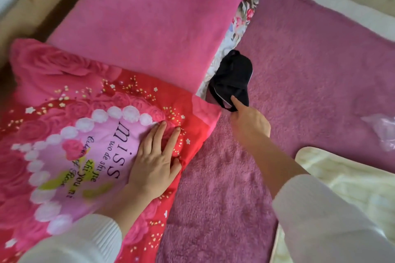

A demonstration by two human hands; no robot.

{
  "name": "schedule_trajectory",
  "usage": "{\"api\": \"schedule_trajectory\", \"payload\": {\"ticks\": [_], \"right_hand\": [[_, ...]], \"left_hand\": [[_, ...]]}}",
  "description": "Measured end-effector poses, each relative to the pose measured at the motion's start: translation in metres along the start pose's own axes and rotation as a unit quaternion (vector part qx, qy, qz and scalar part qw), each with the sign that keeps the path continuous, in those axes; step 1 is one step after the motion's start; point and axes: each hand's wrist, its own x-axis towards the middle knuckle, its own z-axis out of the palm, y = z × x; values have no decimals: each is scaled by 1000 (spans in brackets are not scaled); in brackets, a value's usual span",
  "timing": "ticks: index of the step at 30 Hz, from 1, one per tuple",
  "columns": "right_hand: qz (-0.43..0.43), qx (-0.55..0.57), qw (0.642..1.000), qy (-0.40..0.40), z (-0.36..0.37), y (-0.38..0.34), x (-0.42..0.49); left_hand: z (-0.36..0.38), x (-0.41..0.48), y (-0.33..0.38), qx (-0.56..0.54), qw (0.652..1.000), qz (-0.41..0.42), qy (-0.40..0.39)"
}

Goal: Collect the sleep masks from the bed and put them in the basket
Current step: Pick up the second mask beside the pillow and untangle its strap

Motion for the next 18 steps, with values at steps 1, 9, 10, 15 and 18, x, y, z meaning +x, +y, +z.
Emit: {"api": "schedule_trajectory", "payload": {"ticks": [1, 9, 10, 15, 18], "right_hand": [[-2, 16, 1000, -6, -4, 1, -6], [-54, 265, 963, 7, -83, 2, -119], [-61, 274, 960, -4, -96, 2, -137], [-83, 367, 923, -86, -168, 4, -235], [-107, 387, 913, -72, -205, 6, -298]], "left_hand": [[-5, 0, 2, -6, 1000, -4, -15], [-115, -6, 49, -308, 944, -117, -33], [-135, -12, 55, -332, 936, -115, -13], [-231, -67, 71, -363, 932, -11, -5], [-275, -119, 74, -396, 917, 34, -42]]}}
